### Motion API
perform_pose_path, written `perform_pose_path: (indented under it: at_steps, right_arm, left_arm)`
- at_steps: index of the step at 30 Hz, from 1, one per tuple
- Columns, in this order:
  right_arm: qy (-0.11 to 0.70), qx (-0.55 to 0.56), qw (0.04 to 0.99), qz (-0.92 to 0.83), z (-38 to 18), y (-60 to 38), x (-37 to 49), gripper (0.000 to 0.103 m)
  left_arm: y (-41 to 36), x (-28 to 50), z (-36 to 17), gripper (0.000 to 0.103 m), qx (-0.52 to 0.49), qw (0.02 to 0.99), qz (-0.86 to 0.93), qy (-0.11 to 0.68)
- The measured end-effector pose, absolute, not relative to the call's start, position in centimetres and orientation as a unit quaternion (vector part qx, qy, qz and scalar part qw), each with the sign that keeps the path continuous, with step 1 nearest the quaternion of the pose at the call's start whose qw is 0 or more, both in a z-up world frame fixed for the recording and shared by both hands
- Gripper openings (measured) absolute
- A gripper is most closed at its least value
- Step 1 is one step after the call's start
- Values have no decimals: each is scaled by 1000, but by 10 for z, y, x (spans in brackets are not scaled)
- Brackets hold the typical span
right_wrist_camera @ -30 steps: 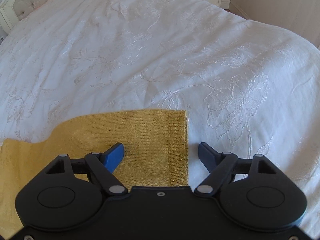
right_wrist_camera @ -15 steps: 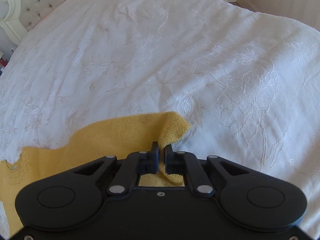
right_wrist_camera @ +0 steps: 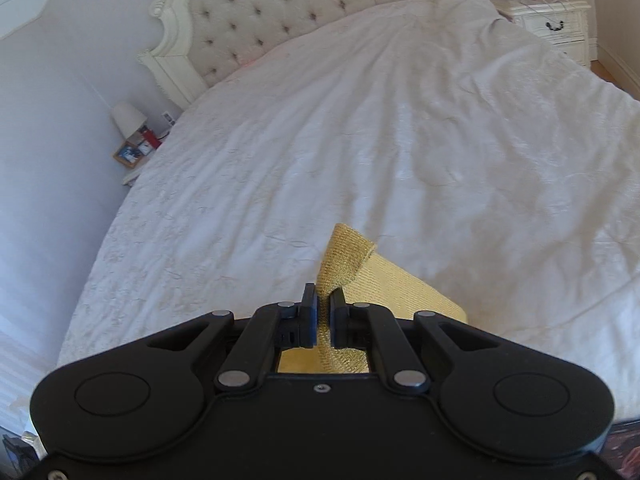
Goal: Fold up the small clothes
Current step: 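Lift the sleeve with the right tool, lay it across the body, open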
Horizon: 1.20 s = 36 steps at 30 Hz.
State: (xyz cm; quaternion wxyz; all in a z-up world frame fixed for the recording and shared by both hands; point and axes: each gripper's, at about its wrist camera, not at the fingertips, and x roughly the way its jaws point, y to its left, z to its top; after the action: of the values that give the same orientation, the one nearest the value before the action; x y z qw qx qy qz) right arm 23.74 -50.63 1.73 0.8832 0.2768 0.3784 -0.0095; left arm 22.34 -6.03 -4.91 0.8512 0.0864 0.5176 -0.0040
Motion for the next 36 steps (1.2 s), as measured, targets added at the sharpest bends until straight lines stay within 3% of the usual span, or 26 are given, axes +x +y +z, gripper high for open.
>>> perform_pose_path:
  at_steps: [8,16,22,27,29,36]
  right_arm:
    - [391,269,872,120,0,-342,315,11]
    - [461,250,832,179,-76,-202,363,11]
    - [504,224,814,182,-119,-150,364,12]
    - [514,215,808,193,-132,-135,359,29]
    - [511,222,808,192,-134,-133,364,51]
    - [494,235,818,177,-128,-156,353,54]
  left_arm:
    - [18,241,-60,90,92,846,23,525]
    - [76,257,-73,90,99,838,45,535]
    - [98,264,-79,90,103,837,40,536]
    - [101,270,-86,90,105,837,25,536]
    - [99,273,-87,90,105,838,17,535]
    - [76,290,-90,90,113,844,-14,524]
